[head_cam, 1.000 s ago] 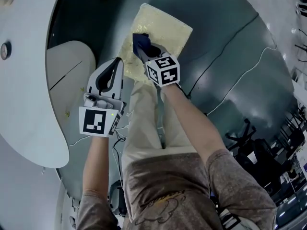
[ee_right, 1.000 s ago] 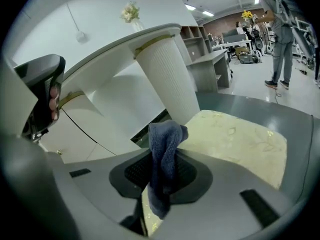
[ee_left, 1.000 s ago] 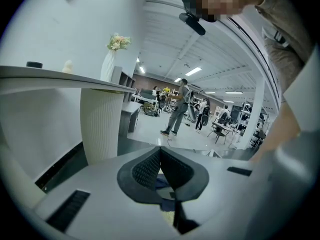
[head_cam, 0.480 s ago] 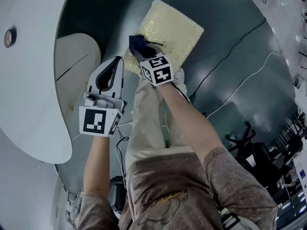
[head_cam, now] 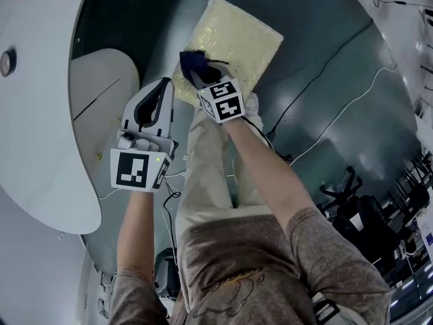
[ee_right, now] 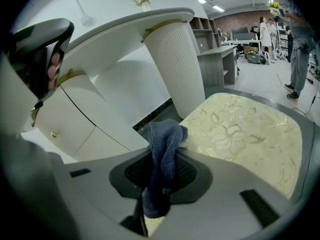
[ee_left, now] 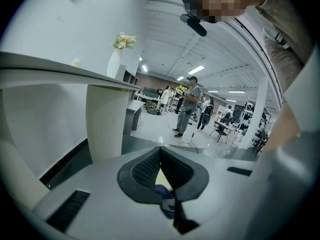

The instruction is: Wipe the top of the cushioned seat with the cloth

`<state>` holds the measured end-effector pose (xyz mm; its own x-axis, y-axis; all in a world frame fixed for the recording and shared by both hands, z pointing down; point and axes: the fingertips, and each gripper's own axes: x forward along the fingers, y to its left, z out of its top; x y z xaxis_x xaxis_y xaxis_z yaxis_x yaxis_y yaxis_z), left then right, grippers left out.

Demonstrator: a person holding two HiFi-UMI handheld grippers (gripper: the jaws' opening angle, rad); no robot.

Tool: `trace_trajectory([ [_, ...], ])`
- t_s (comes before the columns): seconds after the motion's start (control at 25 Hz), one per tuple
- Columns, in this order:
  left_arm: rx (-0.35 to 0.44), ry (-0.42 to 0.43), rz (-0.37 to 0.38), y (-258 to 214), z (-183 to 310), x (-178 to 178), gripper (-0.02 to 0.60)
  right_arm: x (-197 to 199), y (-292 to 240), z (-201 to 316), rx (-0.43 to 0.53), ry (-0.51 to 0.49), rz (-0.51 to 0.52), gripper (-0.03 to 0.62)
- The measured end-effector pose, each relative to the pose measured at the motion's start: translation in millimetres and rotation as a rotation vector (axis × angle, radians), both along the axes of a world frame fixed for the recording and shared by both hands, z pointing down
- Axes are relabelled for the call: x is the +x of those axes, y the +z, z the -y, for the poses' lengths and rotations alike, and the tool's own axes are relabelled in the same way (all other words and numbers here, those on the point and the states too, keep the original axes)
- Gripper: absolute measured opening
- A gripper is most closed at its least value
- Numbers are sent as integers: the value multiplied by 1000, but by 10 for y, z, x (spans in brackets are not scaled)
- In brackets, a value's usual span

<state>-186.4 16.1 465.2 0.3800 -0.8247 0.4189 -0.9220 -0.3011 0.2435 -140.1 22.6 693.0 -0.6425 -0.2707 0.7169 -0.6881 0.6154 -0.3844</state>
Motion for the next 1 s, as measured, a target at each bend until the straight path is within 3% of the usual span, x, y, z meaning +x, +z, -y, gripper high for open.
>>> trace_trajectory([
  [1.0, -3, 85, -5, 41, 116, 643, 17, 1109, 49, -363, -23, 28, -23, 86],
])
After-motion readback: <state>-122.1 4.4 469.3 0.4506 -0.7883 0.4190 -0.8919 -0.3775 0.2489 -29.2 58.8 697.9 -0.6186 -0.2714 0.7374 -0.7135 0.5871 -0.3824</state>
